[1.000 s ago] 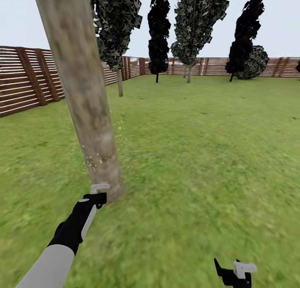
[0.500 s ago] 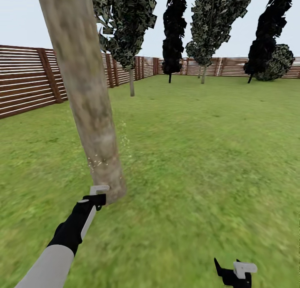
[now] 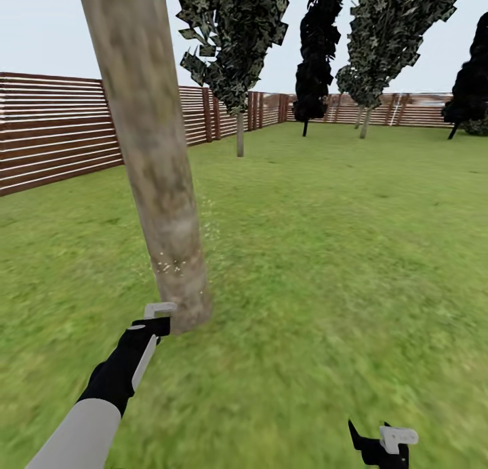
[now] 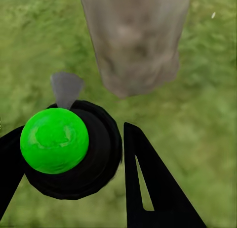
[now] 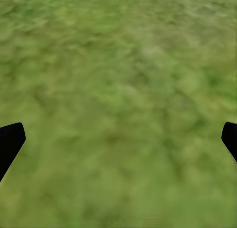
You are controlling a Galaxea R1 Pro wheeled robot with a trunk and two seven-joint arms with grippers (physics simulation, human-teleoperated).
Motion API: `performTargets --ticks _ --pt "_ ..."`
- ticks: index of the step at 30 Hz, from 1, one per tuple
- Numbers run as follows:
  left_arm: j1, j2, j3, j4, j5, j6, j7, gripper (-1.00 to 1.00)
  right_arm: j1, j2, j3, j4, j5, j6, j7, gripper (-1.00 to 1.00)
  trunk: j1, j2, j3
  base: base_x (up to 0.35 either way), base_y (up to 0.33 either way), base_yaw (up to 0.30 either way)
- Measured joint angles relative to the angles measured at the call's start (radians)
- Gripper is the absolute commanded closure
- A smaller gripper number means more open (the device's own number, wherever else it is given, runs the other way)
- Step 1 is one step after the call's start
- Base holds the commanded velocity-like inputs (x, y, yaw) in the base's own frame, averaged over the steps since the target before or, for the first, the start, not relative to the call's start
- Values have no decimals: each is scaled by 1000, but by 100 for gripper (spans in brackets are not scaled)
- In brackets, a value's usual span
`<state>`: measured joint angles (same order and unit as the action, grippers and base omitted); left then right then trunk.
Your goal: In the garden, pick up the pesticide atomizer on the floor and spray pesticide onto both trees until each tree trunk is fully covered.
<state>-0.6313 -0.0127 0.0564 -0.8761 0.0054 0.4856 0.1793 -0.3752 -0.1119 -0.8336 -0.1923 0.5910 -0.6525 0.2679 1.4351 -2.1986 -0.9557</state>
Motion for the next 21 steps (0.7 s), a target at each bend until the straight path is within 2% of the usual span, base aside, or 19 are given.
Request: performTargets --ticks 6,18,21 --pt "0 -5 -4 0 -3 0 0 100 0 0 0 0 0 0 0 -100 0 0 0 117 -266 277" --pt "0 -7 -3 -8 -3 -1 0 100 0 0 0 -1 0 0 0 -100 0 0 0 6 -275 277" --pt "0 -6 -4 1 2 -7 3 100 0 0 0 -1 0 0 1 -100 0 0 0 0 -156 97"
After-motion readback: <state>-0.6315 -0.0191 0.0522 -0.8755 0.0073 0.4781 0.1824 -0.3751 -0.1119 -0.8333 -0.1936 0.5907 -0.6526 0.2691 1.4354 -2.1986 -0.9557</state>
